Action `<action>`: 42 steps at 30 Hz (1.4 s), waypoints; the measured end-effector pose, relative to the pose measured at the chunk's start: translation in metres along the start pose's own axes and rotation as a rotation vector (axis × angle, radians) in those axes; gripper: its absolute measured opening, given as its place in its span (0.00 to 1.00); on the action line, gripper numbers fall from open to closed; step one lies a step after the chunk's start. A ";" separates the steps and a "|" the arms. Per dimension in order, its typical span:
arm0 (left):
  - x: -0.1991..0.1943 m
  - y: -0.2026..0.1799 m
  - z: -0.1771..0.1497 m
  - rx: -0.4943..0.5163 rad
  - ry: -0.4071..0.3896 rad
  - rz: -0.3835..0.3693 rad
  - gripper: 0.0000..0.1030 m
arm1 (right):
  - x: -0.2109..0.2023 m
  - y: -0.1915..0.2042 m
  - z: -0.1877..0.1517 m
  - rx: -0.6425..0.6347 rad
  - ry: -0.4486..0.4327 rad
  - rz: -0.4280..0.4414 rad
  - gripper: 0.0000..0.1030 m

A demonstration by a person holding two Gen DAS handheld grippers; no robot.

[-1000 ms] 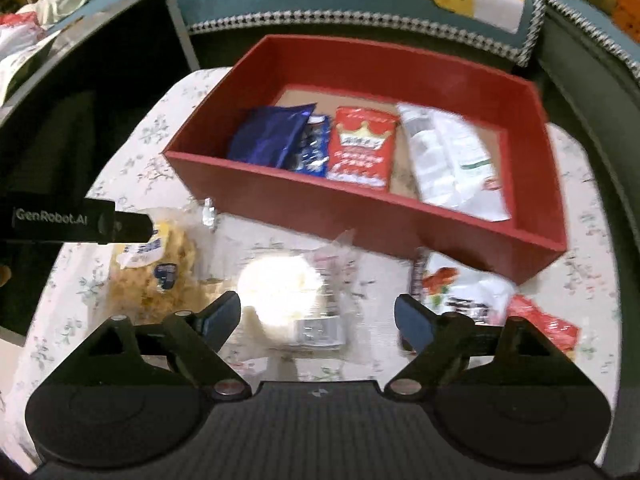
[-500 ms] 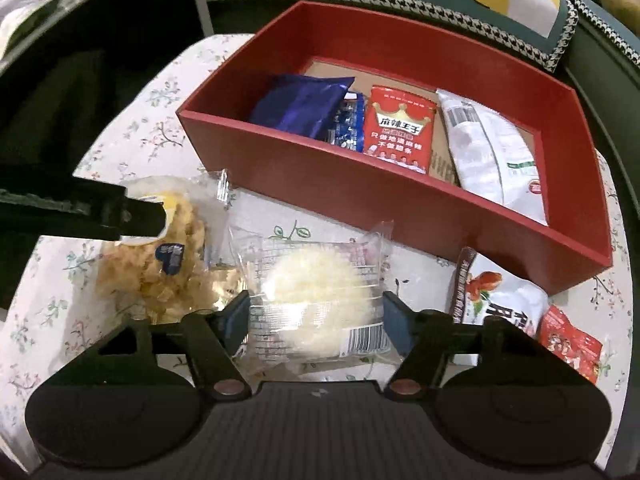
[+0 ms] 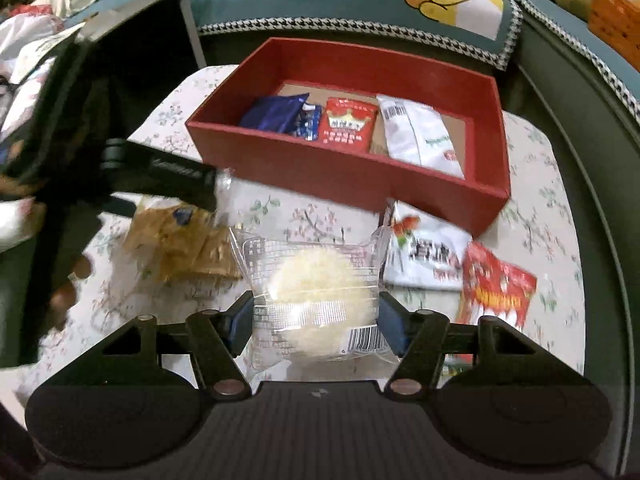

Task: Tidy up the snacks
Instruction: 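Lift both clear bags off the table toward the red box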

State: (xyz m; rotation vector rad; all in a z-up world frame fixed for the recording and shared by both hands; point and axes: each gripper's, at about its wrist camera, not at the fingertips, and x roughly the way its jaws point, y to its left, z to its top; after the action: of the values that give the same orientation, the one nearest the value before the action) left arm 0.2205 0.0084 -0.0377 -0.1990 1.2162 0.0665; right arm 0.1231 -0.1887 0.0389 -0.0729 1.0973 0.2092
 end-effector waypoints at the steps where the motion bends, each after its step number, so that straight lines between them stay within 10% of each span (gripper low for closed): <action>1: 0.000 0.000 -0.002 -0.004 -0.003 0.003 0.97 | -0.001 0.000 -0.003 0.003 0.004 0.003 0.68; 7: -0.013 0.011 -0.017 -0.030 -0.002 -0.024 0.79 | -0.003 0.006 -0.008 -0.018 0.013 0.008 0.68; 17: -0.059 0.008 -0.067 0.070 -0.063 -0.039 0.76 | -0.018 0.016 -0.019 -0.043 -0.023 0.012 0.68; 33: -0.058 -0.015 -0.137 0.273 0.016 -0.030 0.77 | 0.021 0.037 -0.063 -0.163 0.087 -0.118 0.72; 42: -0.046 -0.001 -0.140 0.257 0.024 -0.039 0.96 | 0.029 0.036 -0.069 -0.199 0.096 -0.150 0.75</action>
State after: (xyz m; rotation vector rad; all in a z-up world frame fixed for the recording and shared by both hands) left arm 0.0748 -0.0162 -0.0408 0.0008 1.2321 -0.1257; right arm 0.0683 -0.1605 -0.0163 -0.3451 1.1583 0.1817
